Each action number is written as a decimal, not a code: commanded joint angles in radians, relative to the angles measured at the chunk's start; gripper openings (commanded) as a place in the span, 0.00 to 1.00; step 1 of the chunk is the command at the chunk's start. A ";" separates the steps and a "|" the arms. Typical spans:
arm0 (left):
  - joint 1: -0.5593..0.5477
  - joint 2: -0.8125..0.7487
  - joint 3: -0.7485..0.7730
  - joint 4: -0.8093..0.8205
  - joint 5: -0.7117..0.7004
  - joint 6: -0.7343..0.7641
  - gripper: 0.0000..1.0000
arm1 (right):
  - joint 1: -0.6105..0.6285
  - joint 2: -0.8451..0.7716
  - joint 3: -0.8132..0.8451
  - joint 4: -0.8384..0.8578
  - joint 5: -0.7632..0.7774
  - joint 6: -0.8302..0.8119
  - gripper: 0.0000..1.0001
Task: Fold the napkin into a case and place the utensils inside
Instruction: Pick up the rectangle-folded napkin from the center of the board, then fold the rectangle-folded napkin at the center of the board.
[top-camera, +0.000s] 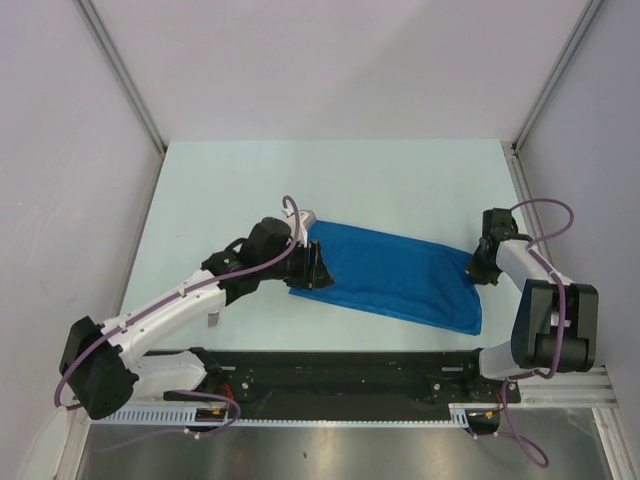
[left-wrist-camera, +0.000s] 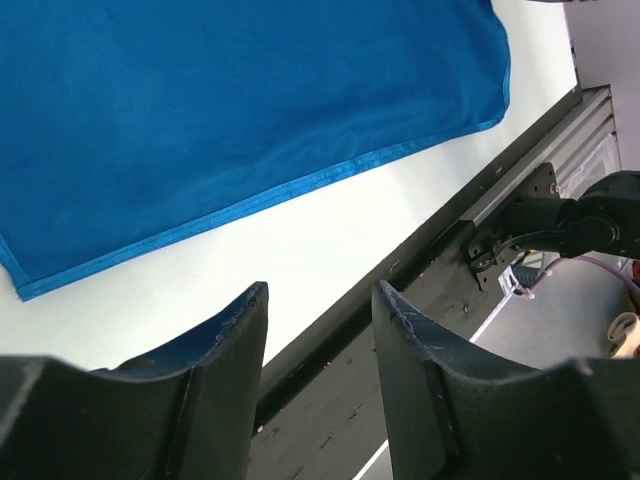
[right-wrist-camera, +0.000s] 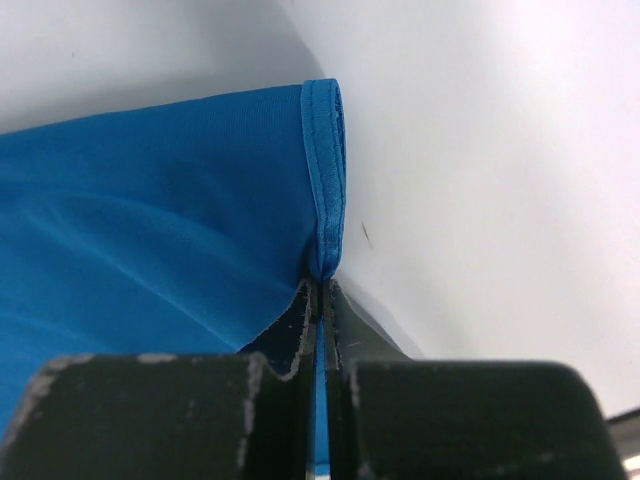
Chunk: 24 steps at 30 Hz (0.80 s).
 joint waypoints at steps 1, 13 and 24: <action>0.009 0.052 -0.011 0.069 0.039 -0.022 0.50 | 0.013 -0.064 0.043 -0.088 0.029 0.022 0.00; 0.027 0.132 -0.022 0.100 0.046 -0.037 0.49 | 0.158 -0.069 0.173 -0.186 0.035 0.057 0.00; 0.079 0.152 -0.032 0.091 0.023 -0.050 0.48 | 0.488 0.071 0.342 -0.237 0.043 0.189 0.00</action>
